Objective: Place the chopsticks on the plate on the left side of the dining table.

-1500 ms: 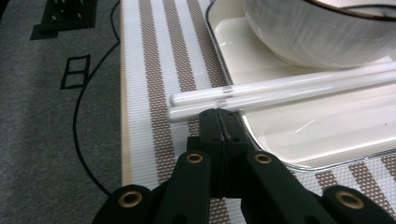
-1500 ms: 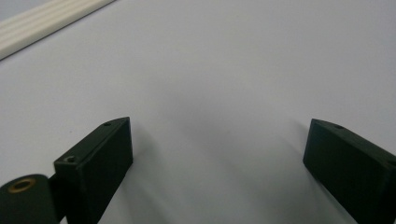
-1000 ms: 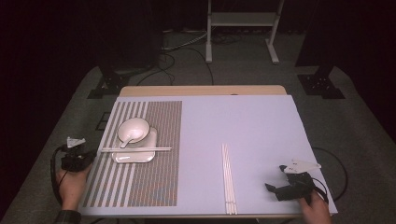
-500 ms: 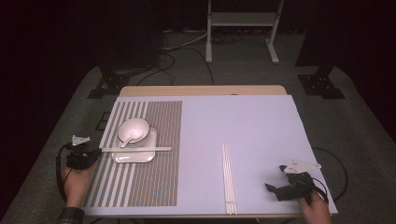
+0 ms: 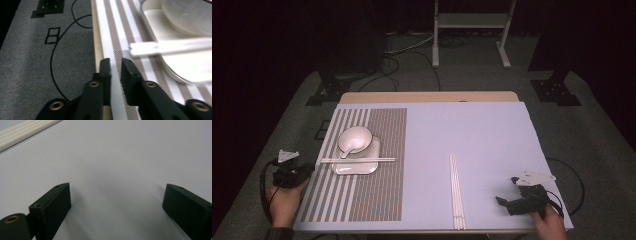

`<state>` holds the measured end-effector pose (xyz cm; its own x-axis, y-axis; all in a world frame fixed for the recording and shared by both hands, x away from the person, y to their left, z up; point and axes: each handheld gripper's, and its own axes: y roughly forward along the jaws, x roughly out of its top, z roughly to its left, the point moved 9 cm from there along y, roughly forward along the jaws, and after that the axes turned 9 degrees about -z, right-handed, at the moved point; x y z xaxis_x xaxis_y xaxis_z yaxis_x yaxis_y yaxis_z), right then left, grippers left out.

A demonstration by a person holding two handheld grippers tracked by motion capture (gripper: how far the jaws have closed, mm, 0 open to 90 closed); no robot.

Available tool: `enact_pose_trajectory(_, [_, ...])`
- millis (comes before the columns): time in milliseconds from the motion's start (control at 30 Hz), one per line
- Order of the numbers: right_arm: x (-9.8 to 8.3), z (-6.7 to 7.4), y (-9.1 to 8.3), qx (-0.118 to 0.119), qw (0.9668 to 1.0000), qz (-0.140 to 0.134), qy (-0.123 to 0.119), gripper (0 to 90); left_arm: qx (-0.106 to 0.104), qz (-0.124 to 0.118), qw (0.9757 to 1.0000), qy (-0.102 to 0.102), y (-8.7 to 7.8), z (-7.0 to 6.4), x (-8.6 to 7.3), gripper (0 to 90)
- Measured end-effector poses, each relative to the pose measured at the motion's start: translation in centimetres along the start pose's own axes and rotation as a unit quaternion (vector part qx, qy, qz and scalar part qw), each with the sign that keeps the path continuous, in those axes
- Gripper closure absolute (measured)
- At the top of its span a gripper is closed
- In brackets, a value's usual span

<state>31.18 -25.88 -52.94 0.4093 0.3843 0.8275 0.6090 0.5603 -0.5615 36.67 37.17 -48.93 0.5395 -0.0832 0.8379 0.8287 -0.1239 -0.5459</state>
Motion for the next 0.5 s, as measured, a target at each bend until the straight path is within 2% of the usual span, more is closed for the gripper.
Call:
enact_pose_trajectory(233, [0.0, 0.0, 0.0, 0.000, 1.0000, 0.000, 0.001, 6.8, -0.028, -0.009, 0.9995, 0.010, -1.3, -1.7, 0.4, 56.6])
enact_pose_trajectory(500, [0.0, 0.0, 0.0, 0.000, 1.0000, 0.000, 0.000, 6.8, -0.059, -0.015, 0.9977, 0.029, -2.1, -4.3, 0.8, 40.9])
